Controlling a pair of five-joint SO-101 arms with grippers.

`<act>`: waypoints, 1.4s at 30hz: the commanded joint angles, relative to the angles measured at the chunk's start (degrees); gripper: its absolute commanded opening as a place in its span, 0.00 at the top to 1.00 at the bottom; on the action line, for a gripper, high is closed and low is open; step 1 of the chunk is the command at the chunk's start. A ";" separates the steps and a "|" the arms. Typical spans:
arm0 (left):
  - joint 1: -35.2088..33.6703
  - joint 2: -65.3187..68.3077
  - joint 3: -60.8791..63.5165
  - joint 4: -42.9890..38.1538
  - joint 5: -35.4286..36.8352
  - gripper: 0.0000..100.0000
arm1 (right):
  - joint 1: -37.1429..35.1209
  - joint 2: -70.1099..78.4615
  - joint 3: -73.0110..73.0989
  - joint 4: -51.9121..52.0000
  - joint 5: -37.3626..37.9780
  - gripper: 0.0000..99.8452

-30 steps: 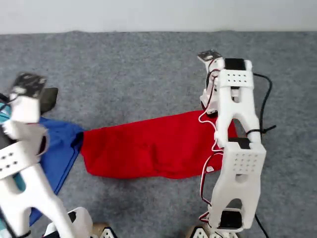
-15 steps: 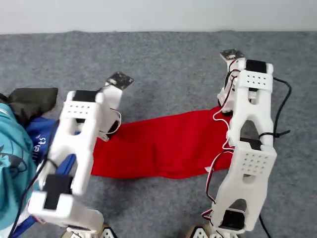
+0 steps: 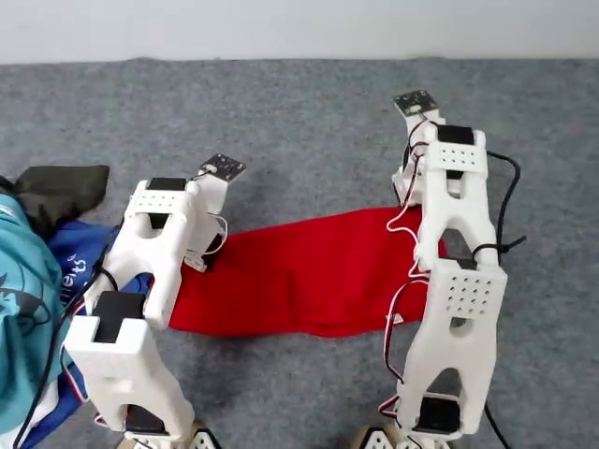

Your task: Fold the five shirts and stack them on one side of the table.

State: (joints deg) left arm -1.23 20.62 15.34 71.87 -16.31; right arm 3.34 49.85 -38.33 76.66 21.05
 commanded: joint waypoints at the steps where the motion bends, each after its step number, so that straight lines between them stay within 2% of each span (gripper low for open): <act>1: -1.05 0.88 -0.75 -0.26 -0.26 0.98 | 0.75 1.19 -3.43 -0.22 0.00 0.99; 6: -1.67 0.88 -0.04 -0.26 -0.26 0.98 | 6.64 1.54 -4.40 0.92 -0.18 0.99; 12: -1.67 0.88 0.04 -0.26 -0.35 0.98 | 12.18 0.04 -14.59 7.34 -0.26 0.99; 16: -1.67 0.62 0.04 -0.35 -0.26 0.98 | 12.00 0.22 -22.15 13.67 -0.26 0.99; 23: -1.14 -4.04 -3.56 3.34 -0.09 0.98 | 6.20 0.22 -32.18 26.42 -0.35 0.99; 29: -1.32 -18.02 -6.02 8.44 -0.18 0.98 | 1.98 0.75 -31.74 25.98 -0.26 0.99; 33: -1.58 -22.86 -4.70 10.29 -0.18 0.98 | -0.13 4.26 -32.09 22.81 -0.35 0.99; 37: -1.32 -19.96 -1.98 7.56 -0.26 0.98 | 0.13 10.07 -32.09 16.57 -0.35 0.99; 42: -1.41 -8.88 -1.54 2.64 -0.26 0.98 | 1.27 16.57 -32.09 12.79 0.00 0.99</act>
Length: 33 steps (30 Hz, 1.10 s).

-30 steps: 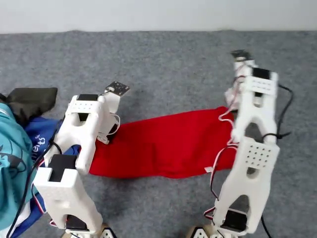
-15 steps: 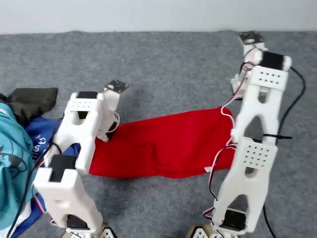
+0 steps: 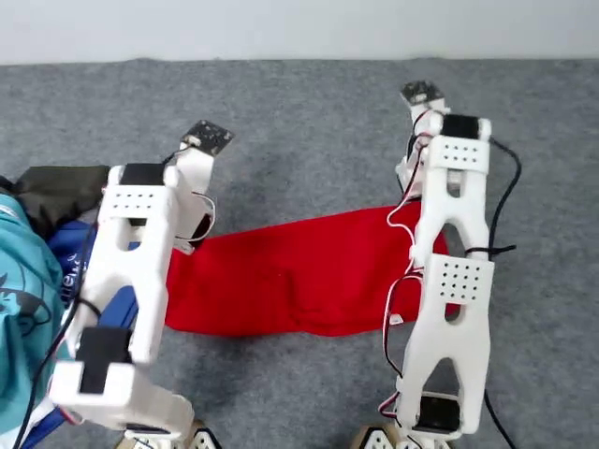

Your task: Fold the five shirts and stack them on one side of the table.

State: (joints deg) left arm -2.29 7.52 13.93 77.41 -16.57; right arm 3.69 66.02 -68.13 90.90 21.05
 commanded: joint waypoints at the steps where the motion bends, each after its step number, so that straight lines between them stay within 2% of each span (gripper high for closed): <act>1: -0.35 6.86 -0.40 -3.69 0.00 0.98 | 1.10 1.19 -2.29 -1.27 0.00 0.99; 6: -0.62 18.11 -3.82 -3.43 0.00 0.98 | 4.18 0.84 -2.37 2.15 0.00 0.99; 10: -0.62 18.90 -6.81 -0.62 -0.09 0.98 | 8.31 -1.63 -2.37 5.93 0.00 0.99; 16: -0.62 12.22 -7.16 1.58 -0.09 0.98 | 11.91 -8.48 -2.37 8.92 0.00 0.99; 27: -0.70 -6.86 -7.16 7.56 0.26 0.98 | 8.57 -22.55 -1.49 12.18 -0.35 0.99; 30: -2.02 -11.25 -7.25 9.67 1.41 0.98 | 6.99 -26.33 4.04 12.18 -0.35 0.99; 33: -6.51 -14.95 -7.25 11.52 2.37 0.98 | 5.49 -31.60 15.03 12.18 -0.35 0.99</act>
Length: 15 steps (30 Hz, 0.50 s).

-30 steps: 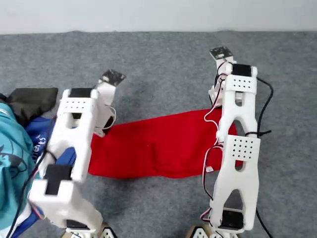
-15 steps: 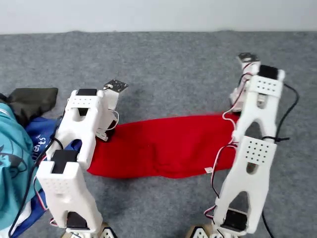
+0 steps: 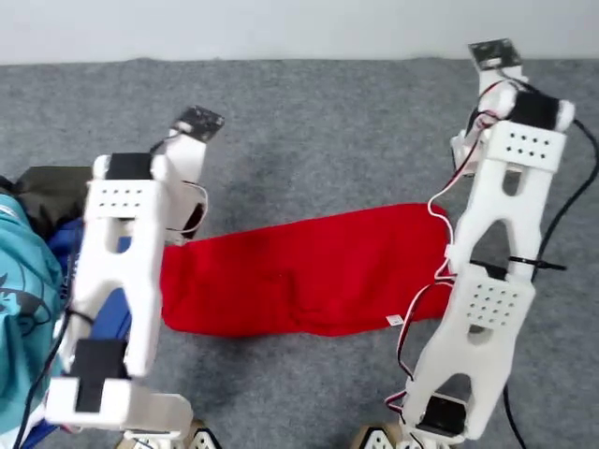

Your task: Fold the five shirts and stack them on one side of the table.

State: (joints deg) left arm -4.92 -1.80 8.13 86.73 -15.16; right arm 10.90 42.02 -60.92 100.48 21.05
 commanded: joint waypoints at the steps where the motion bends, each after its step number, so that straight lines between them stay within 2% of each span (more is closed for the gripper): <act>1: -5.63 -6.77 -1.45 2.99 0.97 0.98 | -2.24 -9.63 11.87 2.51 -0.35 0.99; 7: -15.47 -14.24 -1.45 8.18 0.35 0.98 | -4.97 -19.30 30.77 2.24 -0.35 0.97; 9: -17.67 -16.62 -1.45 10.11 -1.41 0.98 | -6.11 -20.79 34.81 2.24 -0.44 0.92; 13: -22.42 -19.78 -1.27 12.84 -2.46 0.98 | -8.40 -20.62 41.23 1.01 -0.53 0.75; 15: -24.44 -20.31 -1.10 13.54 -2.46 0.98 | -9.10 -19.74 43.52 -1.63 -1.05 0.72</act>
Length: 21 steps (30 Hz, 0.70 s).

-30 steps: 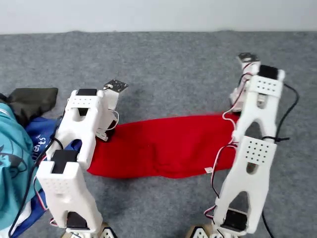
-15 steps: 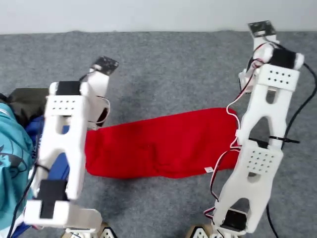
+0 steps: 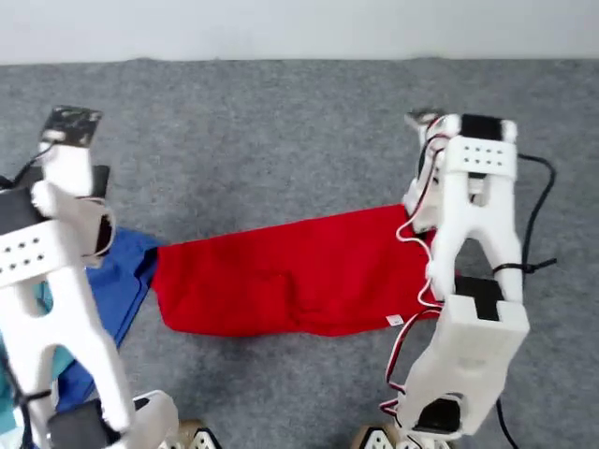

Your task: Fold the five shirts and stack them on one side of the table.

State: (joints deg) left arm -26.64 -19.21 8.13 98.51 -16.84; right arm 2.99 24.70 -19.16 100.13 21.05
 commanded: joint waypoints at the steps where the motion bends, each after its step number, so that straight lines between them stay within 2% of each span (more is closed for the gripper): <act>1: -3.43 -2.90 -1.10 2.02 -0.79 0.98 | -1.36 -1.89 2.90 -3.38 -1.76 0.72; 5: -4.40 -2.99 -1.10 2.02 -1.41 0.98 | -1.36 1.45 5.54 -10.68 -2.37 0.72; 15: -4.31 -2.99 -1.10 2.02 -1.41 0.98 | 0.31 14.20 5.63 -15.69 -2.55 0.72; 17: -4.31 -2.99 -1.10 2.02 -1.41 0.98 | -0.04 15.69 5.54 -14.73 -2.11 0.77; 21: -4.31 -2.99 -1.19 2.02 -1.41 0.98 | -1.19 14.99 5.36 -13.58 -2.11 0.97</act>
State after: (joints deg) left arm -30.77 -20.09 8.13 98.95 -17.71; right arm 3.16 38.33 -14.42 85.19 18.86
